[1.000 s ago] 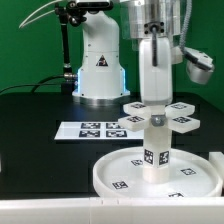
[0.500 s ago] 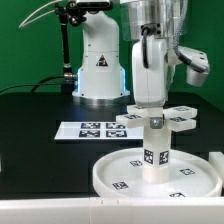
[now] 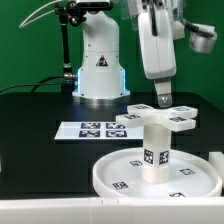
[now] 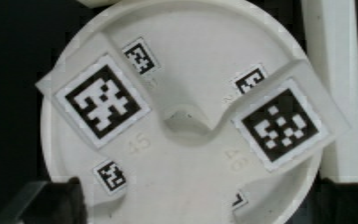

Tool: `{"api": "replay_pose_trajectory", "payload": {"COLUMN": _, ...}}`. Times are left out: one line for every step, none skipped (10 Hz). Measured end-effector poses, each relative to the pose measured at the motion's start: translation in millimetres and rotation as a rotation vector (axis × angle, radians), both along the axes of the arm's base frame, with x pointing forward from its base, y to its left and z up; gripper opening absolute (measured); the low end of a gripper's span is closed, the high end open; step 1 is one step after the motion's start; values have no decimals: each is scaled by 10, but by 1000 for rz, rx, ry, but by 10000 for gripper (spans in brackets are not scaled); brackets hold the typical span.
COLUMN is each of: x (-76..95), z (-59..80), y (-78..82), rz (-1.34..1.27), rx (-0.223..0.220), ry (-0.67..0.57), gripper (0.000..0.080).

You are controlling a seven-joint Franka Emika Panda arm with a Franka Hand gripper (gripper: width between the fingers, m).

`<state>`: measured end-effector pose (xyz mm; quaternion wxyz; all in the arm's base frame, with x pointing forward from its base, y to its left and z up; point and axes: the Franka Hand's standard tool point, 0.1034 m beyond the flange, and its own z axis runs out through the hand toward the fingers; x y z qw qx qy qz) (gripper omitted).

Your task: Assemble round table

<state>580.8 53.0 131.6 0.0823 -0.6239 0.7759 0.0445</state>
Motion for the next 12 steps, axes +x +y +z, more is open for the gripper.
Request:
{"api": "replay_pose_trajectory", "payload": {"x": -4, "z": -12, "y": 0, "rz": 61, "rx": -5, "ry": -9, "gripper": 649}}
{"api": "replay_pose_trajectory", "payload": {"x": -9, "z": -14, "y": 7, "rz": 142, "rx": -13, "ry": -17, "gripper": 649}}
{"api": "replay_pose_trajectory", "payload": {"x": -20, "z": -18, "y": 43, "rz": 316, "rx": -37, "ry": -2, "gripper": 649}}
{"api": "replay_pose_trajectory", "payload": {"x": 25, "z": 20, "y": 64, "rz": 473, "rx": -40, "ry": -14, "gripper": 649}}
{"api": "replay_pose_trajectory", "payload": {"x": 52, "z": 34, "y": 73, "rz": 619, "rx": -44, "ry": -32, "gripper": 649}}
{"api": "replay_pose_trajectory", "payload": {"x": 36, "z": 15, "y": 73, "rz": 715, "rx": -42, "ry": -38, "gripper": 649}}
{"api": "replay_pose_trajectory", "payload": {"x": 34, "z": 11, "y": 70, "rz": 787, "rx": -45, "ry": -50, "gripper": 649}}
{"api": "replay_pose_trajectory", "payload": {"x": 34, "z": 10, "y": 70, "rz": 871, "rx": -48, "ry": -64, "gripper": 649}}
{"api": "replay_pose_trajectory", "payload": {"x": 34, "z": 10, "y": 69, "rz": 933, "rx": -49, "ry": -75, "gripper": 649}}
{"api": "replay_pose_trajectory", "payload": {"x": 34, "z": 9, "y": 68, "rz": 1011, "rx": -52, "ry": -89, "gripper": 649}}
{"api": "replay_pose_trajectory", "payload": {"x": 32, "z": 9, "y": 68, "rz": 1109, "rx": -59, "ry": -101, "gripper": 649}}
{"api": "replay_pose_trajectory", "payload": {"x": 31, "z": 16, "y": 68, "rz": 1268, "rx": -98, "ry": -93, "gripper": 649}}
